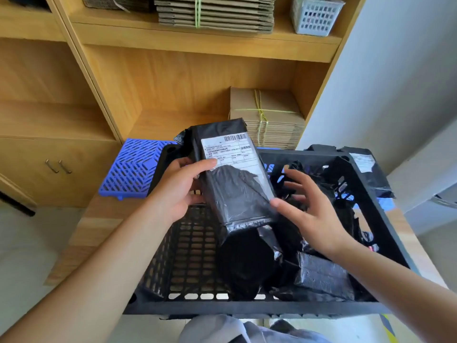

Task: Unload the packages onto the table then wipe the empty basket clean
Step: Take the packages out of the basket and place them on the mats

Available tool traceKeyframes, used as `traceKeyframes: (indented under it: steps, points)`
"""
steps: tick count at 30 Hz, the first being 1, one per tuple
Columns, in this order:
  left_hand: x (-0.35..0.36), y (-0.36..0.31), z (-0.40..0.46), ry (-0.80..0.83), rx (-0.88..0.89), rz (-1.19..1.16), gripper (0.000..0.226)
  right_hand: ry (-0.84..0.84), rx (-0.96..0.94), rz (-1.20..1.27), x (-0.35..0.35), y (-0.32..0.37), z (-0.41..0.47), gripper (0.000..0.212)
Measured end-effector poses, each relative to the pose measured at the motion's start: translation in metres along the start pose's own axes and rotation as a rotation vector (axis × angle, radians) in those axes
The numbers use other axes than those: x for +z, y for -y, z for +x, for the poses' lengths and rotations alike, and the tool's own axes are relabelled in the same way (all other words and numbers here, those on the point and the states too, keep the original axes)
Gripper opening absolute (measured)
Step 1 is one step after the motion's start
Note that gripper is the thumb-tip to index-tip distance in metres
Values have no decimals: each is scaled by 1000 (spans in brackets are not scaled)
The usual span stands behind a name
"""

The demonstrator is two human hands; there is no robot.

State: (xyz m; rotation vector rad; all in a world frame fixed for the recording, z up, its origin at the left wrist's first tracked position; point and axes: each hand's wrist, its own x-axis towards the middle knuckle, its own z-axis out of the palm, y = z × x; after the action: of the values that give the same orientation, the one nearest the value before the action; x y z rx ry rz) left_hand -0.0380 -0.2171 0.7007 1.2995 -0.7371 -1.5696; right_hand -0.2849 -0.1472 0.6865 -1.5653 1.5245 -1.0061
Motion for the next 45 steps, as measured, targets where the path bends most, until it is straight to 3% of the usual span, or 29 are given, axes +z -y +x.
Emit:
traceKeyframes:
  steps: [3,5,9,17,22,29,33,36,39,42,43,45]
  points:
    - [14,-4,8,110,-11,35,46,120,364,351,-12,2,13,81]
    - [25,-4,12,169,-30,51,50,233,466,502,-19,5,15,65]
    - [47,-3,15,221,-48,68,43,231,453,646,-29,8,14,39]
    - [87,6,23,462,-136,162,53,126,386,691,-63,-11,17,45]
    - [122,13,29,466,-148,168,50,21,392,729,-88,-20,21,44]
    - [185,16,44,364,-112,169,44,-134,503,741,-126,-42,29,75]
    - [223,17,59,352,-117,136,20,-189,534,946,-144,-65,32,105]
    - [252,21,69,363,-108,159,26,-251,554,1060,-160,-79,44,113]
    - [280,27,81,382,-110,196,34,-285,559,1096,-177,-94,58,109]
    - [306,29,93,440,-122,178,26,-321,553,1091,-200,-108,72,95]
    - [313,29,97,430,-90,179,22,-335,551,1100,-209,-113,78,79]
    - [321,35,115,254,60,380,24,-359,556,1143,-227,-128,92,36]
